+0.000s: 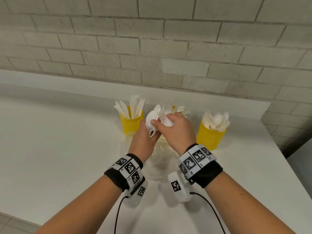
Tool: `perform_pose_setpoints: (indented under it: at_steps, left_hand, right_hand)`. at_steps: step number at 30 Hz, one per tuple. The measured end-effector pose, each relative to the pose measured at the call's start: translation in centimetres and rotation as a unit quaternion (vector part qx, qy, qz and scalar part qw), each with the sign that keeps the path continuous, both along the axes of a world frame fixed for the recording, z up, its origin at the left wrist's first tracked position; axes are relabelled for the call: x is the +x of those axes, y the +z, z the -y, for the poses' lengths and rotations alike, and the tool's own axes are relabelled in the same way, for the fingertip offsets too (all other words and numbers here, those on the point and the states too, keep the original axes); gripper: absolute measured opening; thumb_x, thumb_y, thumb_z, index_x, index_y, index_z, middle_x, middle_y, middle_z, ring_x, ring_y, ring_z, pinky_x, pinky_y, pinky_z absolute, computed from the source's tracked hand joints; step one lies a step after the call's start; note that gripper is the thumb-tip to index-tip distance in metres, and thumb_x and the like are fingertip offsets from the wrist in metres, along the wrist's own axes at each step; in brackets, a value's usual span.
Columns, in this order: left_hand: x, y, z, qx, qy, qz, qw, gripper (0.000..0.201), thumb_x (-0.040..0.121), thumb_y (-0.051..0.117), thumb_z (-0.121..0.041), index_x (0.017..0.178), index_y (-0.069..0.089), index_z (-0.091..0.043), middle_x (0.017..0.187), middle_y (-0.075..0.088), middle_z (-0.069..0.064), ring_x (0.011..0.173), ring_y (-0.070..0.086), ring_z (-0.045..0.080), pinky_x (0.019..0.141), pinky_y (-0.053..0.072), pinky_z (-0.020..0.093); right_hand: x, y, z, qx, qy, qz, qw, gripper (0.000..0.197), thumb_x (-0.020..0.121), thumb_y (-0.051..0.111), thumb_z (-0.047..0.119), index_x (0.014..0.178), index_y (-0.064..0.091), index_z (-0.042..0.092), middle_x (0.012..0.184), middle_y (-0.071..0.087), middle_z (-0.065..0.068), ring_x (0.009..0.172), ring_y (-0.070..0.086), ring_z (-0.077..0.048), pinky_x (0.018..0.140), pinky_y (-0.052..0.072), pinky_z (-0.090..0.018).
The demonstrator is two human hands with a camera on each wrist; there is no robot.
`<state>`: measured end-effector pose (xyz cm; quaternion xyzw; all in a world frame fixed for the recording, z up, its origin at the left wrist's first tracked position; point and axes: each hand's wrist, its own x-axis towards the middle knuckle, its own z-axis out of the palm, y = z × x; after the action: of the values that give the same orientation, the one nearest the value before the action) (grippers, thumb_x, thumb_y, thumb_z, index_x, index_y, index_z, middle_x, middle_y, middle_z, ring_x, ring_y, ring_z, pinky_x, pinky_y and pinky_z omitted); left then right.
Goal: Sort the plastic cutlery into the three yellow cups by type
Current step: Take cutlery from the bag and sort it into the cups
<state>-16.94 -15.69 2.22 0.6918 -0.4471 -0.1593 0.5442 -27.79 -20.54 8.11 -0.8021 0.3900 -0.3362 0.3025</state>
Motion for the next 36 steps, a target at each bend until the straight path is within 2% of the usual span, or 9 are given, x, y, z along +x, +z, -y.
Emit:
perform_pose_setpoints:
  at_steps: [4,7,12,16,19,22,26,31,36]
  left_hand:
    - [-0.2,0.2,-0.3,-0.014,-0.037,0.0,0.999,0.042,0.083,0.07,-0.028,0.112,0.041,-0.022,0.09,0.057,-0.016,0.074,0.056,-0.004,0.065,0.045,0.012]
    - [-0.3,0.2,-0.2,-0.031,-0.066,-0.006,0.997,0.041,0.085,0.068,-0.031,0.116,0.042,-0.03,0.094,0.055,-0.025,0.074,0.056,-0.014,0.063,0.044,0.011]
    - [0.0,-0.3,0.4,-0.003,-0.07,-0.02,0.997,0.038,0.087,0.062,-0.042,0.115,0.046,-0.022,0.087,0.058,-0.004,0.07,0.054,0.008,0.054,0.047,0.027]
    - [0.2,-0.8,0.3,0.018,-0.074,-0.03,0.997,0.037,0.09,0.057,-0.043,0.121,0.045,-0.025,0.085,0.054,-0.006,0.068,0.051,0.01,0.049,0.044,0.019]
    - [0.9,-0.8,0.3,0.026,-0.062,-0.022,0.997,0.036,0.092,0.053,-0.043,0.121,0.042,-0.024,0.081,0.051,-0.01,0.066,0.05,0.01,0.049,0.045,0.018]
    - [1.9,-0.1,0.6,0.008,-0.035,-0.021,0.999,0.031,0.095,0.05,-0.041,0.12,0.036,-0.029,0.082,0.052,-0.008,0.065,0.051,0.011,0.05,0.047,0.022]
    - [2.7,1.4,1.5,-0.009,-0.027,-0.047,0.999,0.028,0.096,0.046,-0.041,0.118,0.037,-0.025,0.077,0.046,-0.005,0.063,0.047,0.011,0.051,0.044,0.021]
    - [2.2,2.1,1.9,-0.041,-0.047,-0.045,0.997,0.03,0.095,0.047,-0.041,0.117,0.043,-0.02,0.07,0.042,-0.006,0.057,0.044,0.011,0.051,0.045,0.023]
    - [1.4,1.7,1.5,-0.035,-0.062,-0.044,0.996,0.04,0.096,0.048,-0.036,0.122,0.043,-0.006,0.067,0.042,-0.009,0.055,0.044,0.007,0.051,0.049,0.023]
  right_hand:
    - [0.3,-0.4,0.7,0.108,0.016,0.097,0.989,0.016,0.074,0.075,0.037,0.08,0.07,0.023,0.09,0.066,0.0,0.085,0.062,-0.014,0.08,0.052,-0.036]
    - [0.4,-0.7,1.4,0.188,0.039,0.108,0.975,0.041,0.07,0.076,0.04,0.098,0.07,0.011,0.102,0.071,-0.002,0.095,0.064,-0.015,0.088,0.051,-0.033]
    - [-0.4,0.0,1.8,0.281,0.065,0.181,0.94,0.003,0.081,0.068,0.02,0.078,0.067,0.02,0.052,0.053,0.015,0.04,0.045,0.0,0.045,0.03,-0.012]
    - [-1.0,1.4,2.6,0.291,0.031,0.25,0.923,0.024,0.083,0.065,0.021,0.06,0.059,0.024,0.051,0.038,0.005,0.04,0.027,-0.007,0.043,0.024,-0.021]
    - [-1.9,3.6,3.5,0.272,0.02,0.343,0.899,0.015,0.086,0.063,0.022,0.073,0.058,0.018,0.071,0.044,-0.008,0.041,0.028,-0.008,0.042,0.023,-0.022]
    - [-2.8,5.6,5.4,0.212,-0.002,0.386,0.898,0.017,0.088,0.06,0.024,0.073,0.053,0.021,0.067,0.042,-0.003,0.043,0.027,-0.008,0.04,0.023,-0.022]
    - [-2.2,5.3,7.7,0.132,-0.065,0.313,0.938,0.021,0.086,0.062,0.028,0.068,0.053,0.024,0.049,0.044,0.014,0.043,0.036,-0.002,0.046,0.03,-0.02]
    - [-0.5,-0.1,8.9,0.089,-0.095,0.173,0.976,0.018,0.087,0.063,0.025,0.087,0.059,0.008,0.08,0.06,-0.004,0.07,0.053,-0.017,0.06,0.038,-0.024]
    - [0.1,-2.2,9.5,0.079,-0.077,0.053,0.992,0.018,0.083,0.066,0.027,0.093,0.062,0.013,0.091,0.066,-0.005,0.082,0.06,-0.022,0.063,0.04,-0.024]
